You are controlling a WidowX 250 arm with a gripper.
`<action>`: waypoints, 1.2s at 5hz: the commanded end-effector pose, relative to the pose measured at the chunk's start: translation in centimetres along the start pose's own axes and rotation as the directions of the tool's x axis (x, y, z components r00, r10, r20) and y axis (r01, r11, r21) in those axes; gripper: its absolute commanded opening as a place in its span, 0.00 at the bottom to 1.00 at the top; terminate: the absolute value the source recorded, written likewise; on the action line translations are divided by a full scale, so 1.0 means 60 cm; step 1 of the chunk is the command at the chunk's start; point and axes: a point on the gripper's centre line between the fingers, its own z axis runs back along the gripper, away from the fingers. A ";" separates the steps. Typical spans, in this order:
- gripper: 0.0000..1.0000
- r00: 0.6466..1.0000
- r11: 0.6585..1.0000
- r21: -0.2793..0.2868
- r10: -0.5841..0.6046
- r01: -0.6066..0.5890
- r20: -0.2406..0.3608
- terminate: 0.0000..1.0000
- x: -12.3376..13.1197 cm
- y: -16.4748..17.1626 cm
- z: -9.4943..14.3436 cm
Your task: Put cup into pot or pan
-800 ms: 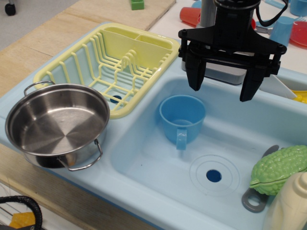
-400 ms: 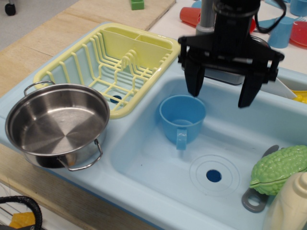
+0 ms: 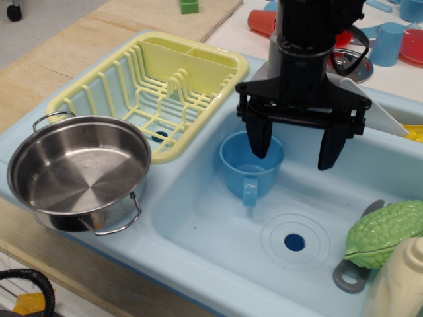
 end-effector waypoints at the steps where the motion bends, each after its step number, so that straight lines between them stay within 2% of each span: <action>1: 1.00 1.000 0.999 -0.035 0.014 -0.013 0.028 0.00 0.010 0.013 -0.012; 2: 0.00 0.999 0.998 -0.055 0.037 -0.036 0.020 0.00 0.006 0.012 -0.033; 4: 0.00 0.998 0.998 -0.039 0.049 -0.048 0.026 0.00 0.000 0.007 -0.027; 5: 0.00 0.998 1.000 0.022 0.004 -0.005 0.062 0.00 -0.006 -0.003 0.009; 6: 0.00 0.991 0.997 0.080 -0.023 0.012 0.130 0.00 -0.015 -0.013 0.050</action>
